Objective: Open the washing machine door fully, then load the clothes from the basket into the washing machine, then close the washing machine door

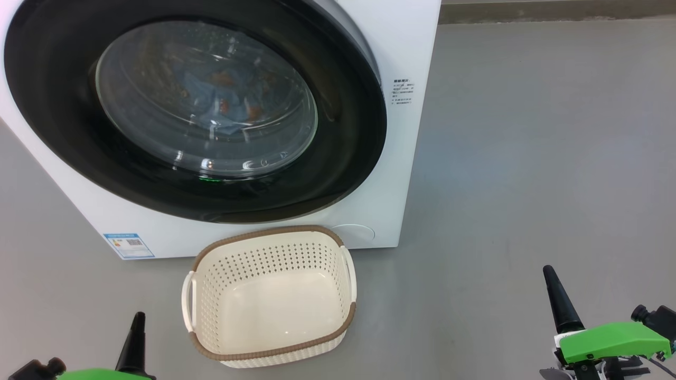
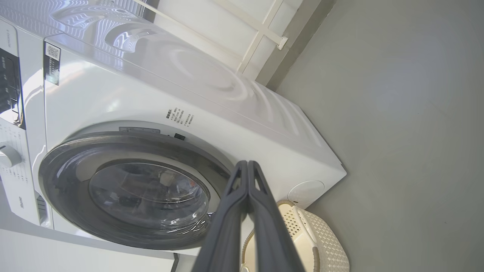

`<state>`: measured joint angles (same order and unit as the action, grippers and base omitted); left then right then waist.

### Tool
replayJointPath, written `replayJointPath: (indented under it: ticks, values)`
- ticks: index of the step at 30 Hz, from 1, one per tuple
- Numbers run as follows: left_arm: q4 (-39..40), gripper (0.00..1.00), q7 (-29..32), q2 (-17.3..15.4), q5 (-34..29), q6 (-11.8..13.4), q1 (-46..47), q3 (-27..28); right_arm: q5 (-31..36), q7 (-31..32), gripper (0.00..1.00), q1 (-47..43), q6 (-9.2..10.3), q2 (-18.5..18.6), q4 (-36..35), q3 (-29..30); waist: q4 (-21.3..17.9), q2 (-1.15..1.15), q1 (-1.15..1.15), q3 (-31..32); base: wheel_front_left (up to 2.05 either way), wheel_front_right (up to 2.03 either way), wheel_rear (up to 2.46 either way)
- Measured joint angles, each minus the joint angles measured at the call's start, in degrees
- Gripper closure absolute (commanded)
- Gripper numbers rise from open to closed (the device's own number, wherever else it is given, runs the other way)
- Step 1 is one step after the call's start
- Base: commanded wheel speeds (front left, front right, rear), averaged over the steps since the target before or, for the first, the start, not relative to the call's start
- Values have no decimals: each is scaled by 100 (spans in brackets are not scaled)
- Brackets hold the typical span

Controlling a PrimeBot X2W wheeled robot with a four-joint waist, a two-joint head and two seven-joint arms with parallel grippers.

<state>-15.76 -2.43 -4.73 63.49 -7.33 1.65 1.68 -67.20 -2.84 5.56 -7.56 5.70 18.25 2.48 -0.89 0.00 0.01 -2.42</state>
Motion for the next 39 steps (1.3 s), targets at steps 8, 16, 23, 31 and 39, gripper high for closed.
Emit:
replayJointPath:
  ticks: [8,16,23,31,39]
  values:
    - [-4,100,151,24,427,0,55,49,-382,127,100,0,0,-27,-31,46,14,0,0,37,0,0,0]
    - [-3,100,255,68,883,0,85,83,-772,259,100,0,1,-65,-67,137,28,0,0,74,0,0,0]
    - [-3,100,380,98,1265,0,90,118,-1107,386,100,0,1,-92,-97,196,40,0,0,106,0,0,0]
    - [-3,100,506,149,1705,0,131,158,-1490,498,100,0,1,-154,-126,249,54,0,0,143,0,0,0]
    - [-2,100,643,187,2124,0,193,214,-1863,638,100,0,1,-182,-163,349,67,0,0,179,0,0,0]
